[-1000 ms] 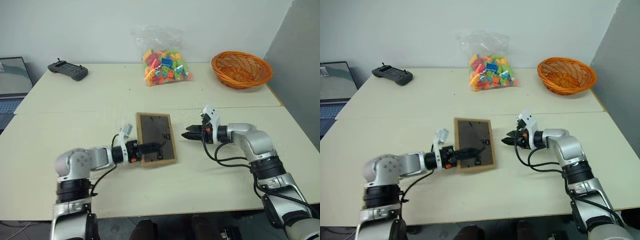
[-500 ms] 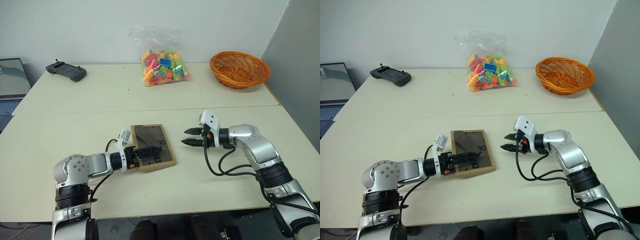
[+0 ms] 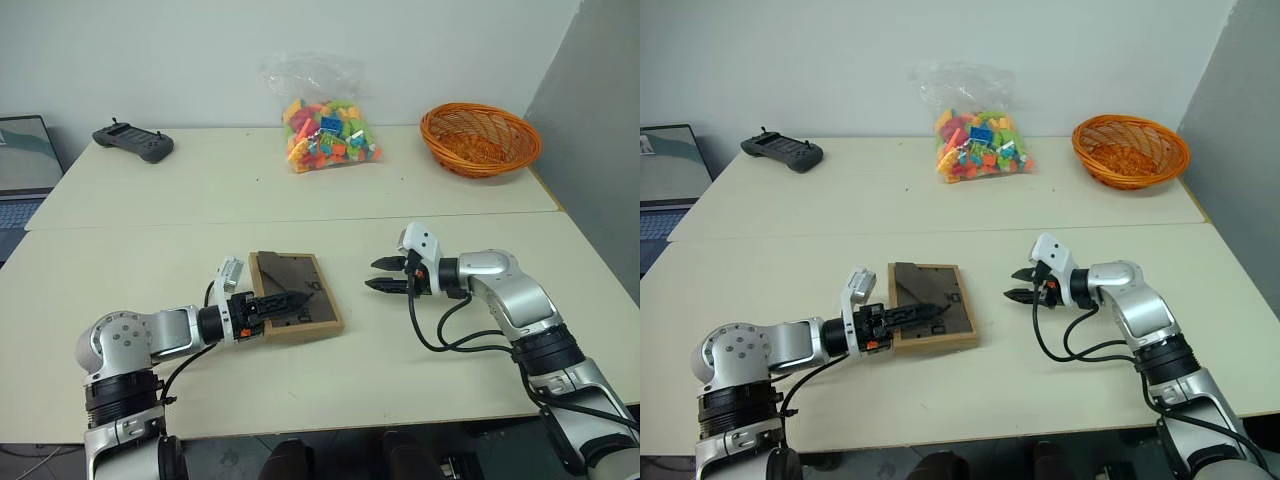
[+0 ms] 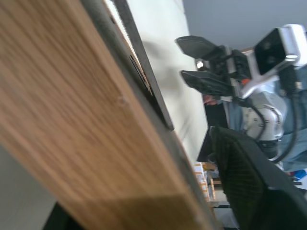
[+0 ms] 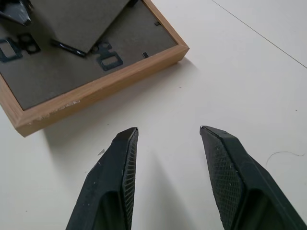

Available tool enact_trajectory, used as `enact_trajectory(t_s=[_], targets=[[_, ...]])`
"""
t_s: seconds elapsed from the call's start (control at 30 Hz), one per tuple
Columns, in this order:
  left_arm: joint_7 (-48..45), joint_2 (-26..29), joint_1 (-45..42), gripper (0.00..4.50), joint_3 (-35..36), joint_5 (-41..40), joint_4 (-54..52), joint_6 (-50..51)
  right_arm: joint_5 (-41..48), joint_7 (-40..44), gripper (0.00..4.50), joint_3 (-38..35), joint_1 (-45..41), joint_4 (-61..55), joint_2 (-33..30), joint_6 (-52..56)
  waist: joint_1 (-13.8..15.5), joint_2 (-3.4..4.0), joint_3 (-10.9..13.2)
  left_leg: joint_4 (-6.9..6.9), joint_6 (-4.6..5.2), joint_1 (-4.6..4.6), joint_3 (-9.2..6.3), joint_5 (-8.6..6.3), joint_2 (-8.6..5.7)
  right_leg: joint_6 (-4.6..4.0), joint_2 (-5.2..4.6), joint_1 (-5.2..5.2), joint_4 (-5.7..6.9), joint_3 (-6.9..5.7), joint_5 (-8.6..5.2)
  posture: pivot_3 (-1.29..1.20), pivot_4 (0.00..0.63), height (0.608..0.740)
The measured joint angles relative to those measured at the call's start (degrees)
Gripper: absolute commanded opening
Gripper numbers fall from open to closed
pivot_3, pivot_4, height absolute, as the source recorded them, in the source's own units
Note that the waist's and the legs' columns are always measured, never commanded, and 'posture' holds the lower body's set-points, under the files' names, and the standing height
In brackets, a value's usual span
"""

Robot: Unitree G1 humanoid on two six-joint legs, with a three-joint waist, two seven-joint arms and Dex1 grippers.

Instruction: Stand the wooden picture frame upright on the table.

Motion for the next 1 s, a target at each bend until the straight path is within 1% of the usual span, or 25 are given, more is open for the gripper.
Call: enact_trajectory(t_s=[0.1, 0.2, 0.23, 0.5, 0.53, 0.57, 0.6, 0.77, 1.0], targets=[[0.5, 0.0, 0.0, 1.56, 0.2, -0.8, -0.4, 0.0, 0.0, 0.0, 2.19, 0.0, 0.0, 0.3, 0.0, -0.2, 0.0, 0.00, 0.0, 0.00, 0.00, 0.00, 0.00, 0.00, 0.00, 0.00, 0.00, 0.00, 0.00, 0.00, 0.00, 0.00, 0.150, 0.740], [1.1, 0.0, 0.3, 1.01, 0.2, -1.9, -0.5, 0.0, 0.0, 0.0, 2.19, 0.0, -0.1, 0.4, 0.0, -0.4, 0.0, 0.00, 0.0, 0.00, 0.00, 0.00, 0.00, 0.00, 0.00, 0.00, 0.00, 0.00, 0.00, 0.00, 0.00, 0.00, 0.150, 0.740], [1.2, 0.0, 0.5, 0.94, 0.2, -2.2, -0.5, 0.0, -0.1, 0.0, 2.19, 0.0, -0.1, 0.5, 0.0, -0.5, 0.0, 0.00, 0.0, 0.00, 0.00, 0.00, 0.00, 0.00, 0.00, 0.00, 0.00, 0.00, 0.00, 0.00, 0.00, 0.00, 0.150, 0.740], [2.8, -0.2, 0.5, 0.92, 0.4, -2.8, -0.7, -0.2, -0.6, -0.1, 2.19, -0.3, -1.9, 2.5, 0.0, -1.6, 0.0, 0.00, 0.0, 0.00, 0.00, 0.00, 0.00, 0.00, 0.00, 0.00, 0.00, 0.00, 0.00, 0.00, 0.00, 0.00, 0.150, 0.740], [3.0, -0.3, 0.5, 1.63, 0.3, -2.8, -0.7, -0.4, -0.6, -0.2, 2.19, -0.3, -2.3, 2.5, 0.0, -1.7, 0.0, 0.00, 0.0, 0.00, 0.00, 0.00, 0.00, 0.00, 0.00, 0.00, 0.00, 0.00, 0.00, 0.00, 0.00, 0.00, 0.150, 0.740], [3.0, -0.3, 0.5, 1.73, 0.3, -2.8, -0.8, -0.7, -0.6, -0.2, 2.19, -0.4, -2.4, 2.6, 0.1, -1.8, 0.0, 0.00, 0.0, 0.00, 0.00, -0.01, 0.00, 0.00, 0.00, 0.00, 0.00, 0.00, -0.01, -0.01, 0.00, 0.00, 0.150, 0.740], [3.1, -0.3, 0.5, 2.00, 0.3, -2.8, -1.0, -1.2, -0.7, -0.2, 2.19, -0.5, -2.4, 2.7, 0.1, -1.9, 0.0, 0.00, 0.0, 0.00, 0.00, -0.01, 0.00, 0.00, 0.00, 0.00, 0.00, 0.00, -0.01, 0.00, 0.00, 0.00, 0.150, 0.740], [3.7, -0.6, 0.5, 3.07, 0.3, -2.7, -1.0, -1.5, -1.1, -0.2, 2.19, -0.5, -2.4, 2.8, 0.2, -2.0, 0.0, 0.00, 0.0, 0.00, 0.00, -0.01, 0.00, 0.00, 0.00, 0.00, -0.01, 0.00, -0.01, 0.00, 0.00, 0.00, 0.150, 0.740], [4.7, -1.7, 0.5, 4.38, 0.2, -2.7, -1.2, -1.5, -1.0, -0.1, 2.19, -0.6, -2.0, 2.0, 0.1, -2.0, 0.0, 0.00, 0.0, 0.00, 0.00, -0.01, 0.00, 0.00, -0.01, 0.00, -0.01, 0.00, -0.01, 0.00, 0.00, 0.00, 0.150, 0.740]])
